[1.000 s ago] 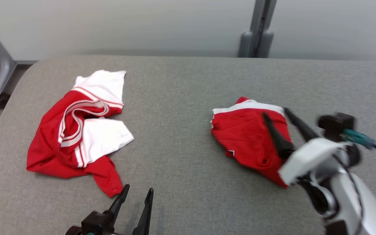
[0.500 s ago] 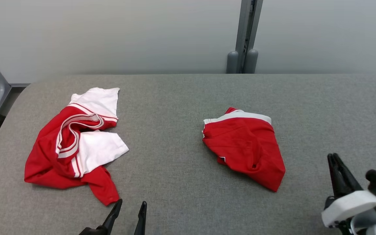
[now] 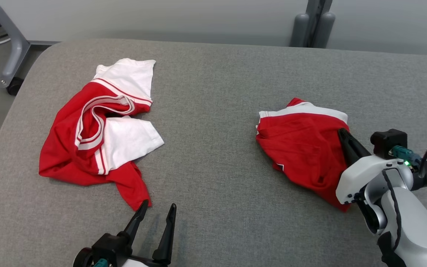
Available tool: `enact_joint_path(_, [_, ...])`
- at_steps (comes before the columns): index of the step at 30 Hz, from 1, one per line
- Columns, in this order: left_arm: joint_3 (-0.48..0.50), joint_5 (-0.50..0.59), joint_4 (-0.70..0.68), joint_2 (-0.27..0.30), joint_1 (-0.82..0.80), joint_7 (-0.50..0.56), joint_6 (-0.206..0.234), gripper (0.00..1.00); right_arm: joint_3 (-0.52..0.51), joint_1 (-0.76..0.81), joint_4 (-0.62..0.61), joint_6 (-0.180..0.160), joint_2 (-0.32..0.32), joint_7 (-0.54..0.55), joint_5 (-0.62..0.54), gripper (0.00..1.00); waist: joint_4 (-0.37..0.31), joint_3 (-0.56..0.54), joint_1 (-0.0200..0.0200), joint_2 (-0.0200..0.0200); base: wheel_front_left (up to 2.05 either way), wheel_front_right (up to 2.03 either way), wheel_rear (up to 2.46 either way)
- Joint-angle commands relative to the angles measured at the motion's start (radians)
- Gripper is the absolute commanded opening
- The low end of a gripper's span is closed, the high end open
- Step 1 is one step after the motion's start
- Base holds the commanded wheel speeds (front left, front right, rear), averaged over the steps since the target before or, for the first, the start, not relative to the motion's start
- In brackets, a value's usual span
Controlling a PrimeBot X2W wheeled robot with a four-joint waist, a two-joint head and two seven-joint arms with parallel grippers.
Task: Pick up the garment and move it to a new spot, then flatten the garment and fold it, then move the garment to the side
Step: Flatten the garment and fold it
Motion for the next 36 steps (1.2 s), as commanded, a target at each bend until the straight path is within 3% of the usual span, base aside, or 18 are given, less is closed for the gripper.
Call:
enact_joint_path(1, [0.004, 0.011, 0.011, -0.004, -0.018, -0.003, -0.014, 1.00, 0.017, -0.029, 0.052, 0.000, 0.004, -0.014, 0.012, 0.00, 0.024, 0.020, 0.0000, 0.0000, 0.00, 0.00, 0.00])
enact_joint_path(8, [0.031, 0.021, 0.033, -0.024, -0.014, -0.003, -0.024, 1.00, 0.093, -0.048, 0.156, 0.000, 0.023, -0.070, 0.062, 0.00, 0.032, -0.002, 0.0000, 0.0000, 0.00, 0.00, 0.00])
enact_joint_path(17, [0.060, 0.045, 0.041, -0.043, 0.039, -0.003, -0.031, 1.00, 0.380, 0.056, 0.134, 0.000, 0.007, -0.091, 0.232, 0.00, 0.021, -0.084, 0.0000, 0.0000, 0.00, 0.00, 0.00])
enact_joint_path(22, [0.067, 0.058, 0.044, -0.049, 0.063, -0.003, -0.035, 1.00, 0.526, 0.036, 0.141, 0.000, 0.010, -0.121, 0.299, 0.00, 0.028, -0.106, 0.0000, 0.0000, 0.00, 0.00, 0.00])
enact_joint_path(30, [0.081, 0.063, 0.055, -0.056, 0.086, -0.003, -0.034, 1.00, 0.638, 0.002, 0.202, 0.000, 0.054, -0.150, 0.317, 0.00, 0.045, -0.144, 0.0000, 0.0000, 0.00, 0.00, 0.00])
enact_joint_path(36, [0.109, 0.063, 0.037, -0.064, 0.142, -0.003, -0.010, 1.00, 0.670, 0.054, 0.151, 0.000, 0.021, -0.173, 0.326, 0.00, 0.031, -0.212, 0.0000, 0.0000, 0.00, 0.00, 0.00])
